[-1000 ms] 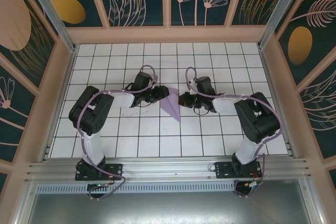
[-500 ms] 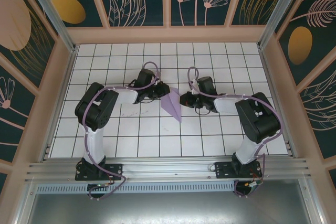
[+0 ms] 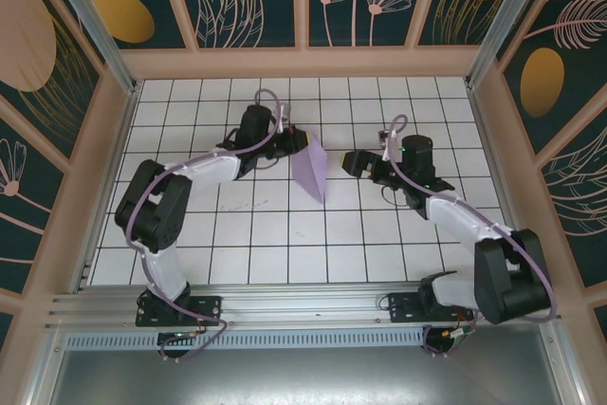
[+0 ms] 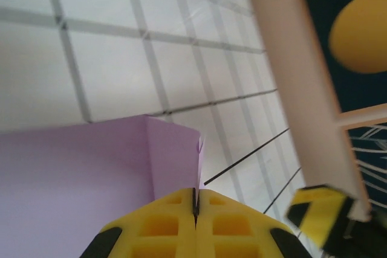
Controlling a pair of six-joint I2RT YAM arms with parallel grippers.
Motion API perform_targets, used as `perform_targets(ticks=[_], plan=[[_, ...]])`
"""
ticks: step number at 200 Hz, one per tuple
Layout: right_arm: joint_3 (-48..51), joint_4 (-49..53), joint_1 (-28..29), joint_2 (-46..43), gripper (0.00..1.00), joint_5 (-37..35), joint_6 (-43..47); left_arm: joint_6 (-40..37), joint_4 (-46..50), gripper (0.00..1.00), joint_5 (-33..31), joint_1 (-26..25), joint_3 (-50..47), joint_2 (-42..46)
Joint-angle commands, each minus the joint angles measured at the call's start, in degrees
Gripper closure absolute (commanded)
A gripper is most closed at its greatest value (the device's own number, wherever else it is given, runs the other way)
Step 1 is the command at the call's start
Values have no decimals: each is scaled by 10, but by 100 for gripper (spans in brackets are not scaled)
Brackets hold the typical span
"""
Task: Fold a paper plane with a square sheet of paper (fold left side to right side)
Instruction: Turn over the paper at the center of the table.
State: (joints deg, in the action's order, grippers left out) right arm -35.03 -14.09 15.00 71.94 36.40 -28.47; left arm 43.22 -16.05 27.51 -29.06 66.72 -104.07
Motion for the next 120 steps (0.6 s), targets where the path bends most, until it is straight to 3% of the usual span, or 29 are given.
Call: perform_targets(ticks=[1, 40, 92, 120], plan=[[18, -74, -20, -35, 1, 114, -24, -50, 26, 99, -13, -4, 50, 63], [39, -231, -19, -46, 1, 205, -97, -48, 21, 100, 11, -4, 106, 112], [14, -349, 6, 2, 1, 228, -137, 6, -41, 100, 90, -4, 124, 128], [-24, -359, 18, 40, 1, 232, -141, 13, -47, 100, 110, -4, 117, 125]])
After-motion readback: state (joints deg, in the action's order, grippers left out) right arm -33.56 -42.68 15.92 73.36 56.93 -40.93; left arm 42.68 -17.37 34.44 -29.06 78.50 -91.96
